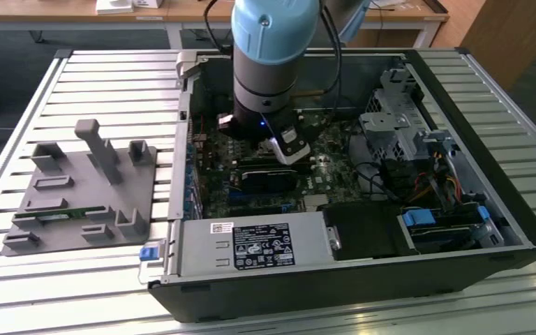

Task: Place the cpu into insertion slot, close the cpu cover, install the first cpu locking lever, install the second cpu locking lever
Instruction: 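Install the second cpu locking lever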

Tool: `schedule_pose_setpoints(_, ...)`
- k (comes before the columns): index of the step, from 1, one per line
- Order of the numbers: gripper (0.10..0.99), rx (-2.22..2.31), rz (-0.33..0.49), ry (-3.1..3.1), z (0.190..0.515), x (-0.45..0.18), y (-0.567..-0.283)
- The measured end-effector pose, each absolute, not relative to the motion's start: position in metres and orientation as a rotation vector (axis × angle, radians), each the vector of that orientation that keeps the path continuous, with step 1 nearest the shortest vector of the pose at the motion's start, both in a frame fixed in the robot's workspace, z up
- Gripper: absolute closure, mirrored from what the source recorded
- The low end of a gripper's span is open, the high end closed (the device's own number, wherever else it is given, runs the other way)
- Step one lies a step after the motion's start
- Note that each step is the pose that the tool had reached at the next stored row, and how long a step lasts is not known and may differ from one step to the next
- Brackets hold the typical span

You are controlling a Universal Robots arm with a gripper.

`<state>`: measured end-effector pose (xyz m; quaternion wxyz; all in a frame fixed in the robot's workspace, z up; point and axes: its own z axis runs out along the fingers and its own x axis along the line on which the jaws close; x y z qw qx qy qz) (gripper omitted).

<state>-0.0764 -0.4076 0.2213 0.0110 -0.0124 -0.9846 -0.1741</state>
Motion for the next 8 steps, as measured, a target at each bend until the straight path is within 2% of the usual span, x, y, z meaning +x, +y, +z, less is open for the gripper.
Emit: schedule_pose_setpoints(8,0.98,-0.039,-0.543,-3.072,0.2279,-0.0765,-0.4076)
